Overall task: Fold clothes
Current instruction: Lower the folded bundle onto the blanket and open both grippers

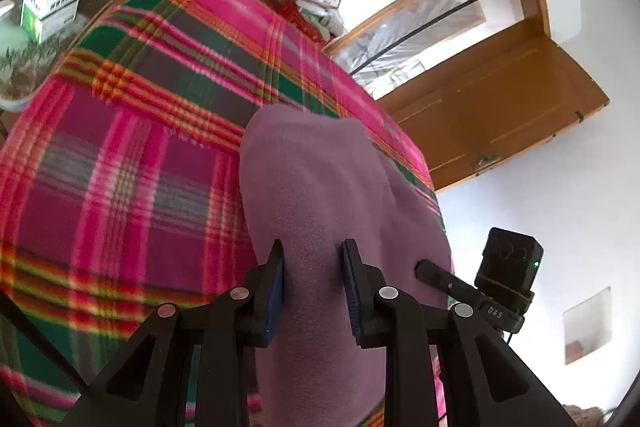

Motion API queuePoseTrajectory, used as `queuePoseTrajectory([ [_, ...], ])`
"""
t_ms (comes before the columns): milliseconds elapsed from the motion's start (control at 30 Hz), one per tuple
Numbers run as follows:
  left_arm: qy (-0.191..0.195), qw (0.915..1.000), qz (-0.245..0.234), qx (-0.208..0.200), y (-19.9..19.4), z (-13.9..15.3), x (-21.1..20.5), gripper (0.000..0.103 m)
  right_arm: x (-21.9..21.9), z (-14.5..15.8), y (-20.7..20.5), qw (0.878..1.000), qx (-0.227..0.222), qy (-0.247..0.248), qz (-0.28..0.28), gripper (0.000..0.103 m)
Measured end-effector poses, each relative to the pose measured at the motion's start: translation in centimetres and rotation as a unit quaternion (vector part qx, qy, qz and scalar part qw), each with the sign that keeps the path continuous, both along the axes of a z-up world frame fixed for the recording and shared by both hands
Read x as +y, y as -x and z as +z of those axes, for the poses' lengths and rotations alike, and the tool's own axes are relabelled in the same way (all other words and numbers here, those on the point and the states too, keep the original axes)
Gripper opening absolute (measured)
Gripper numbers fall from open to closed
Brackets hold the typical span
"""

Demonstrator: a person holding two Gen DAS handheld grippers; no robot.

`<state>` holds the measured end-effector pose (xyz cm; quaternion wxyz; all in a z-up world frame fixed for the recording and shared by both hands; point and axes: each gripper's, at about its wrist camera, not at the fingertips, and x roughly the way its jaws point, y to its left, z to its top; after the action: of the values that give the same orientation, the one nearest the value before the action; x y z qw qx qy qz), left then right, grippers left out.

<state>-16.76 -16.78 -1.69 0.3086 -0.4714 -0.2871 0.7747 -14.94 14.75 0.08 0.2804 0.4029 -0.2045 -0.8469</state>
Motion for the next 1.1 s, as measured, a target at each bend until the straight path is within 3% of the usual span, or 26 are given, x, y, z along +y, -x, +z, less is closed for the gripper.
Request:
queuePoseTrajectory([
  [67,-0.006,1.0,0.0,-0.006,0.0,-0.2,-1.7,0.027,-0.2,-0.2,0.2,1.0,0.001,-0.01,0.001,0.019],
  [267,-0.013,0.9998,0.006,-0.016,-1.0,-0.6,-1.6,0.029,0.6,-1.9,0.4,0.999,-0.031,-0.002,-0.017,0.023],
  [400,0.003,0.9999,0.008,-0.012,-2.0,0.0,-1.4,0.029,1.0,-2.6,0.4,0.998,-0.046,0.002,-0.03,0.032],
  [633,0.03,0.9984,0.044,-0.017,-5.5,1.5,-3.0,0.029,1.3,-2.0,-1.3,0.997,-0.037,-0.032,-0.055,0.035],
  [867,0.098,0.9917,0.079,0.023,-11.3,4.0,-2.0,0.027,-0.2,0.2,-4.7,0.989,-0.014,-0.116,-0.089,0.035],
  [967,0.157,0.9816,0.098,0.046,-14.2,4.9,-0.7,0.027,-1.8,0.7,-6.4,0.985,-0.005,-0.146,-0.092,0.035],
  [1100,0.185,0.9724,0.112,0.089,-16.4,6.0,2.0,0.027,-3.6,0.9,-8.6,0.982,0.009,-0.165,-0.096,0.035],
])
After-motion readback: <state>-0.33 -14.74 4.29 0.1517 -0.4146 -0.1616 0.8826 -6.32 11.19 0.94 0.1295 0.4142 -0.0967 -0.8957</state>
